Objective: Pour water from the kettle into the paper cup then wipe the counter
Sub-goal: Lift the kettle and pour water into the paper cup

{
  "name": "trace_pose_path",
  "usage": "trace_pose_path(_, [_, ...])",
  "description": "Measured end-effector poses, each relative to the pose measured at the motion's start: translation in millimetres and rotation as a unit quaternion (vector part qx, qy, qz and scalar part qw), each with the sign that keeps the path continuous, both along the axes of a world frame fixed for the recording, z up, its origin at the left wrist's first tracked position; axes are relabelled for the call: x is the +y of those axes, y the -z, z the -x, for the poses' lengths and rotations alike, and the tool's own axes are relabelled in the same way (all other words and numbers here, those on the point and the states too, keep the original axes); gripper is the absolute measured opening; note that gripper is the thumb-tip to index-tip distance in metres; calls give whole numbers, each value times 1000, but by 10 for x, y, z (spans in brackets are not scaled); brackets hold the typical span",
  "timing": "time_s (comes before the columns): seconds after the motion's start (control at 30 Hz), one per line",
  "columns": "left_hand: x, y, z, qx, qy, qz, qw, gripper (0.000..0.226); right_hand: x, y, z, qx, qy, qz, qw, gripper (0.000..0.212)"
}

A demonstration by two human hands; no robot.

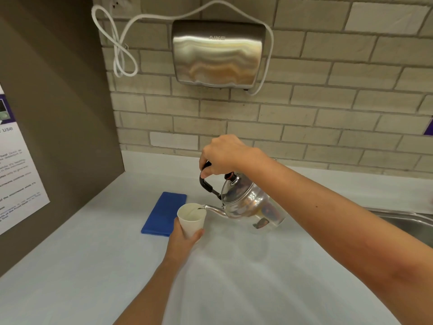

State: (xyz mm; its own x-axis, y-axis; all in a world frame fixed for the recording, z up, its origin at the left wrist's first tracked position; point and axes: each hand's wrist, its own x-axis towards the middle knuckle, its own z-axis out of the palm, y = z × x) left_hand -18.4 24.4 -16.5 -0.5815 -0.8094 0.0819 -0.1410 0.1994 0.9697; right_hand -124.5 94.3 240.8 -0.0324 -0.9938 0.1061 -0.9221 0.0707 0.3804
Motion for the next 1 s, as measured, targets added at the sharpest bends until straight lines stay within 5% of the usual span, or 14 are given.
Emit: trace_pose_path(1.0, [5, 1, 9, -10, -12, -2, 1000, 77, -62, -11, -24, 10, 5, -15, 1000, 27])
